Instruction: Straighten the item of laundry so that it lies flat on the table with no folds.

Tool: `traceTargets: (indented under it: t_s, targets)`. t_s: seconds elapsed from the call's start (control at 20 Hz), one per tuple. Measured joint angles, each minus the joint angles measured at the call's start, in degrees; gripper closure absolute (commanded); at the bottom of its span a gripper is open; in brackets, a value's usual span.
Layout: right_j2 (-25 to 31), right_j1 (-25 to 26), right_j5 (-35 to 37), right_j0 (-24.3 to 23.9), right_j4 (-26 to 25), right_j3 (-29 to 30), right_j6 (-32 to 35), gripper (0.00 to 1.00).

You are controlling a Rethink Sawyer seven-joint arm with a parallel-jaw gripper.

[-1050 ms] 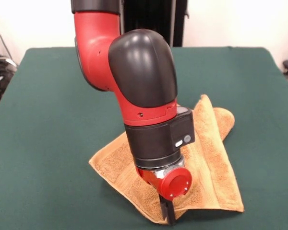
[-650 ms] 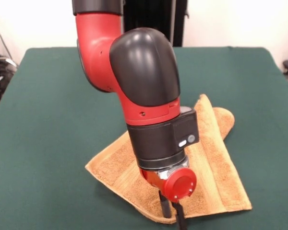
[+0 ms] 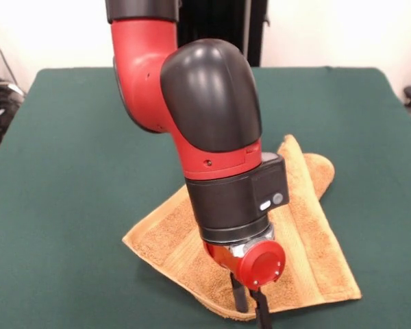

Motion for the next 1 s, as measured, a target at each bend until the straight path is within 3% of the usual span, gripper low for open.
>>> traceTargets:
  t_s: [0.35, 0.7, 1.0]
  targets:
    - [-5.38, 0.28, 3.76, 3.82, -0.04, -1.88, 0.0, 0.0]
    - [-13.4, 0.73, 24.76, 9.43, -4.51, -5.6, 0.0, 0.0]
    - [-15.53, 0.7, 36.78, 10.62, -7.91, -7.19, 0.0, 0.0]
